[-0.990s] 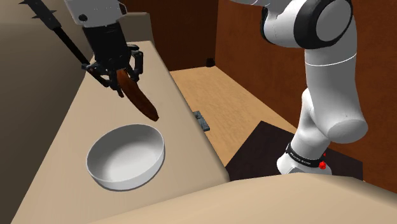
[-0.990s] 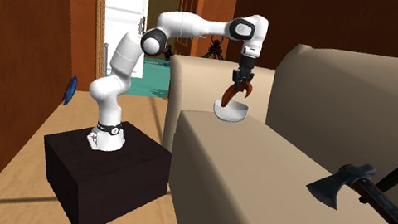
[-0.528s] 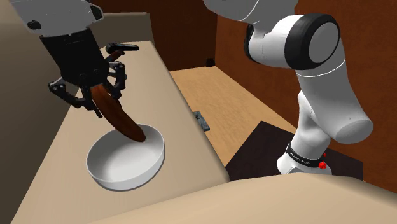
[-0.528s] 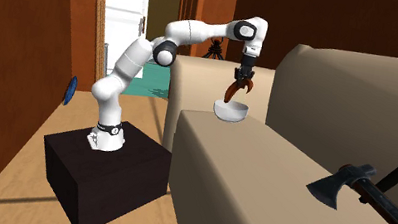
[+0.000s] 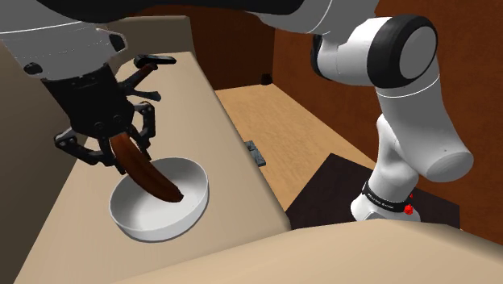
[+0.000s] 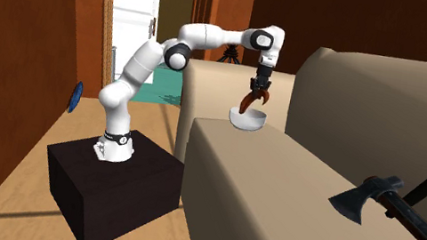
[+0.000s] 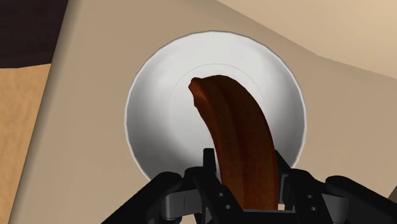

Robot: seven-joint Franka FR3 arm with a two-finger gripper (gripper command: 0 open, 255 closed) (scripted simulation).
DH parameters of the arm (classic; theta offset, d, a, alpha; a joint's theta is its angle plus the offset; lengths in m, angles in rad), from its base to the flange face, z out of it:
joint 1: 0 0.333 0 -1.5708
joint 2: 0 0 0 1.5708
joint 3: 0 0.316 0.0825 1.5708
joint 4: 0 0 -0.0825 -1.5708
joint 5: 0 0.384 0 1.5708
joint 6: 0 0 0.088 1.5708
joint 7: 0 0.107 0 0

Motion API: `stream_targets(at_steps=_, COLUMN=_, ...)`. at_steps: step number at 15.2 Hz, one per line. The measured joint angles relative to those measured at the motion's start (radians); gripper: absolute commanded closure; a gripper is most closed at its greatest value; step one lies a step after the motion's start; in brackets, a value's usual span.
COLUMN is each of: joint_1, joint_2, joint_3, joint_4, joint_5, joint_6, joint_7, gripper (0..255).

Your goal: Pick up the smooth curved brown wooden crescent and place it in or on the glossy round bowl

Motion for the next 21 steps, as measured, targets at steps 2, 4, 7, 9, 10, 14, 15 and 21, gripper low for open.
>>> stream_targets(at_steps=2, joint_1=-0.012, joint_2=-0.02, joint_3=0.002, joint_4=-0.06, joint_5=0.006, joint_6=0.039, joint_7=0.003, gripper=255)
stream_targets(at_steps=4, joint_1=-0.023, joint_2=-0.035, joint_3=0.004, joint_4=-0.116, joint_5=0.011, joint_6=0.08, joint_7=0.006, gripper=255)
stream_targets(at_steps=7, joint_1=-0.034, joint_2=-0.051, joint_3=0.005, joint_4=-0.175, joint_5=0.016, joint_6=0.122, joint_7=0.007, gripper=255)
stream_targets(at_steps=9, joint_1=-0.036, joint_2=-0.054, joint_3=0.005, joint_4=-0.187, joint_5=0.017, joint_6=0.131, joint_7=0.008, gripper=255)
stream_targets(at_steps=10, joint_1=-0.035, joint_2=-0.054, joint_3=0.005, joint_4=-0.187, joint_5=0.017, joint_6=0.132, joint_7=0.008, gripper=255)
stream_targets(at_steps=14, joint_1=-0.035, joint_2=-0.054, joint_3=0.005, joint_4=-0.188, joint_5=0.017, joint_6=0.132, joint_7=0.008, gripper=0)
stream_targets(at_steps=15, joint_1=-0.035, joint_2=-0.054, joint_3=0.005, joint_4=-0.188, joint_5=0.017, joint_6=0.133, joint_7=0.008, gripper=0)
stream_targets(at_steps=21, joint_1=-0.027, joint_2=-0.04, joint_3=0.004, joint_4=-0.148, joint_5=0.013, joint_6=0.108, joint_7=0.007, gripper=0)
